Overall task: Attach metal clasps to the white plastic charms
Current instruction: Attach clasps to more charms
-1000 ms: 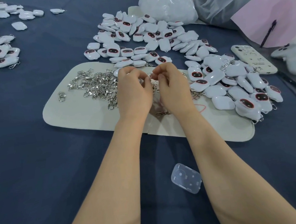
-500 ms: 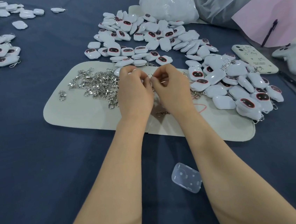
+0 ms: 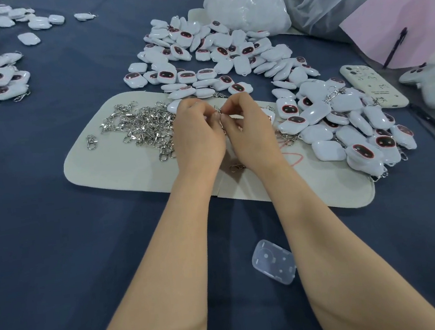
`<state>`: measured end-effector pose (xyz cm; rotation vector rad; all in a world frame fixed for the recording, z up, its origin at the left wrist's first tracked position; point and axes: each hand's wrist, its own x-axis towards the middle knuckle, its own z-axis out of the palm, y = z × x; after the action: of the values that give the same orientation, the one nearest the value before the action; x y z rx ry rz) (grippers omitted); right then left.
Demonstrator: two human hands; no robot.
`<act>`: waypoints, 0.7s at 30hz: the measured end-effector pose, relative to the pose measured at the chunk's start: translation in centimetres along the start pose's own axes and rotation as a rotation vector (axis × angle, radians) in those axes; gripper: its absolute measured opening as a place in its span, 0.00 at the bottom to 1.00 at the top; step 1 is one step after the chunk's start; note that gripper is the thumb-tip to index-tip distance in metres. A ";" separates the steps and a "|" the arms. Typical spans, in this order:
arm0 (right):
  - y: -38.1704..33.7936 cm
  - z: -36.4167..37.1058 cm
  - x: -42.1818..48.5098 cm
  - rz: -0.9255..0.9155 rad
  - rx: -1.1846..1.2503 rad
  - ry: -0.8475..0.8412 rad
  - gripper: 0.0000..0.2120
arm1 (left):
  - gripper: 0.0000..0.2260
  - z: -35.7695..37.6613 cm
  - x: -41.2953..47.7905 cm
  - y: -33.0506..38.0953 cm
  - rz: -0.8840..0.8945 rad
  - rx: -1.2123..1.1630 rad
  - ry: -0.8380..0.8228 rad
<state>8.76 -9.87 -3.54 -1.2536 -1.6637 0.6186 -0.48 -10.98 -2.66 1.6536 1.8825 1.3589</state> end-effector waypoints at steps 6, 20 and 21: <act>-0.1 0.0 -0.1 -0.081 -0.083 0.004 0.06 | 0.05 0.0 0.1 0.0 -0.035 -0.030 0.003; -0.1 0.1 -0.1 0.023 0.043 0.000 0.06 | 0.06 0.0 0.1 0.1 -0.095 -0.115 0.020; 0.0 0.1 0.0 0.032 0.042 -0.013 0.07 | 0.06 0.0 0.2 0.1 -0.107 -0.133 0.010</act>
<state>8.70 -9.91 -3.55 -1.2505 -1.6362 0.6794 -0.48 -10.83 -2.48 1.4646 1.8157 1.4174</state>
